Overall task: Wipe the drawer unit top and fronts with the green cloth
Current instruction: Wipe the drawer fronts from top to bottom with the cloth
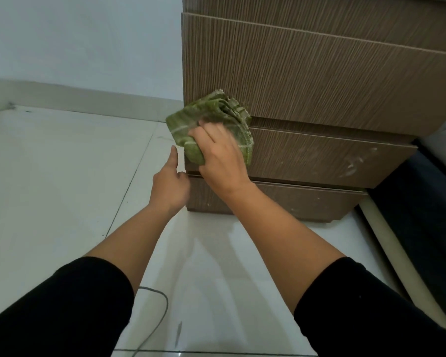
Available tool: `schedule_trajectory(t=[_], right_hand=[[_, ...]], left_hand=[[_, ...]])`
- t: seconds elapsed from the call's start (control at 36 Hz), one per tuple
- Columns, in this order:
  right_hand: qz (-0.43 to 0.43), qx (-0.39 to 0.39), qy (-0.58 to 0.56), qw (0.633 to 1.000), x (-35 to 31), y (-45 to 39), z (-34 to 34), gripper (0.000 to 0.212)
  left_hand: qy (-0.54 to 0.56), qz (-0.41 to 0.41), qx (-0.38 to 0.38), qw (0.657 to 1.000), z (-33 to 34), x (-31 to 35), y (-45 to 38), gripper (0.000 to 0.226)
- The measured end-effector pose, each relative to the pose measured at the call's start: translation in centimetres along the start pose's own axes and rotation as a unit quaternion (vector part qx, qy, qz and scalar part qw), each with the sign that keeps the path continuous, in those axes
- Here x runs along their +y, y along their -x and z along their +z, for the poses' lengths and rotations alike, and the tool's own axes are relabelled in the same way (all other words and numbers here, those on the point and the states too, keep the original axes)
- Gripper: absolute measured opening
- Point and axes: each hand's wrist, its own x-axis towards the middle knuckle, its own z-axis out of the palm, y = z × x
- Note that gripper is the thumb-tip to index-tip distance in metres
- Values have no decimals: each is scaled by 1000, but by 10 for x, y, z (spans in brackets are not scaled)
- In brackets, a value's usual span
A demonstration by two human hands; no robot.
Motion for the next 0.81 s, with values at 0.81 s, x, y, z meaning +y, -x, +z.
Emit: schedule_trajectory(t=[0.81], right_hand=[[-163,-36,195,967,35,2,7,33]], left_hand=[[-20,18,-33,999,7,8,13,60]])
